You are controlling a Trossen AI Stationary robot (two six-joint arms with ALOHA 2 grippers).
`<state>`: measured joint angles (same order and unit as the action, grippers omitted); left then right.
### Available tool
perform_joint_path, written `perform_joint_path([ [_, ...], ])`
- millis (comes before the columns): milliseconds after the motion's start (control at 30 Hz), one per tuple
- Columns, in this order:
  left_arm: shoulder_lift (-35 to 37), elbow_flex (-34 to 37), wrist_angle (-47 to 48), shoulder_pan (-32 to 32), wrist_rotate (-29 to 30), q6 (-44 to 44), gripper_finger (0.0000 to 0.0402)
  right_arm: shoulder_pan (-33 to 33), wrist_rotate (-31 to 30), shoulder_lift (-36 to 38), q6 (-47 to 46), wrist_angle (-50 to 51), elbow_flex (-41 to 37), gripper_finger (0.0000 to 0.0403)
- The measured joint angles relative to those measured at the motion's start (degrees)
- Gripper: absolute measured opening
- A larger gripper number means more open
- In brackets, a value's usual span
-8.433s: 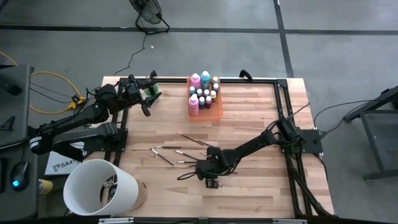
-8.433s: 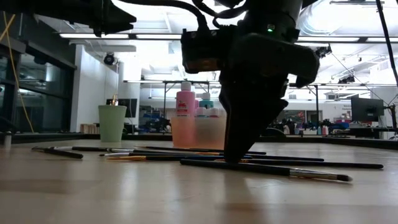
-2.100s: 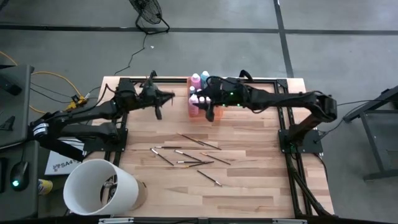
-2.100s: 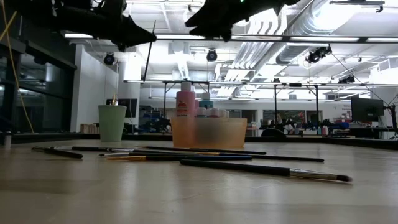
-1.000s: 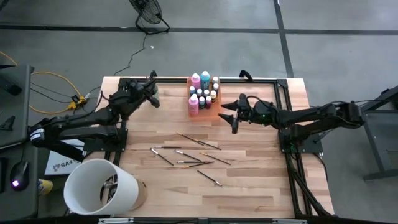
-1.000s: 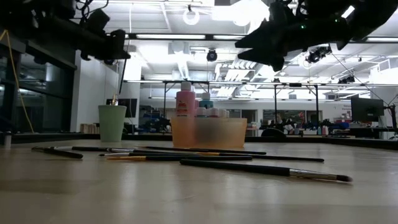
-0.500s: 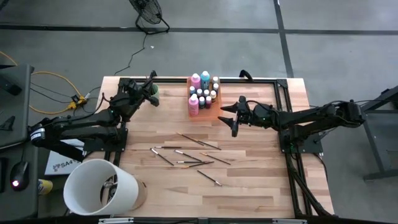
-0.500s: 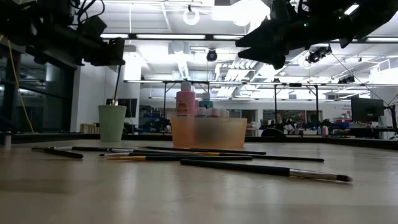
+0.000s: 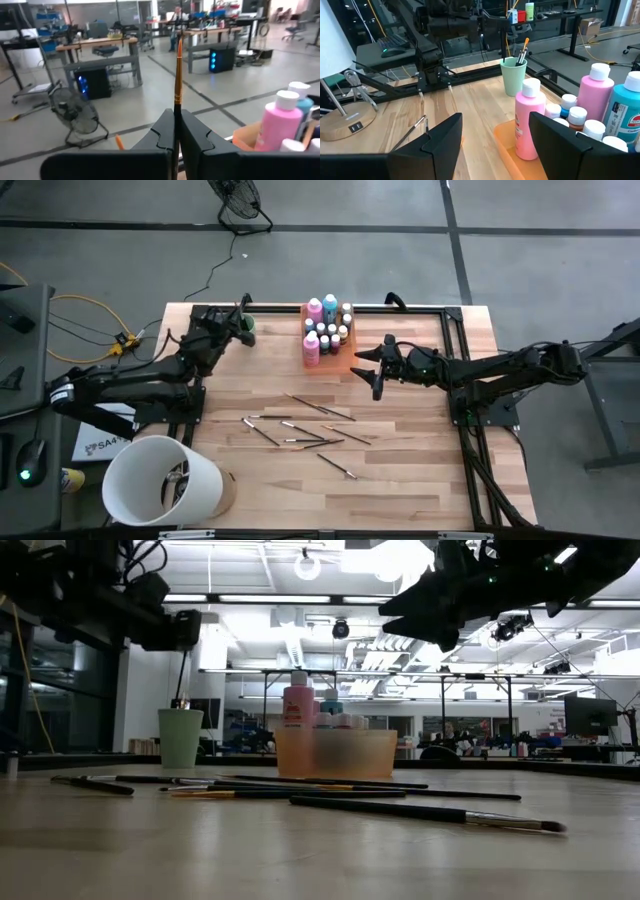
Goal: Pick & Place Paint Supplies
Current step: Put the orange paintbrush into the cup
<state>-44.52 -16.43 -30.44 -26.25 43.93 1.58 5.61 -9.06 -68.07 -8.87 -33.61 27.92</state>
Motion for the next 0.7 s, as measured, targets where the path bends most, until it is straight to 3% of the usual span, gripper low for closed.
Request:
perform_joint_path([
  [700,-14.14,0.0,-10.13,-0.03,9.67,-3.67,0.0016,0.0,0.0,-0.01,0.28,0.02,0.02,0.0224],
])
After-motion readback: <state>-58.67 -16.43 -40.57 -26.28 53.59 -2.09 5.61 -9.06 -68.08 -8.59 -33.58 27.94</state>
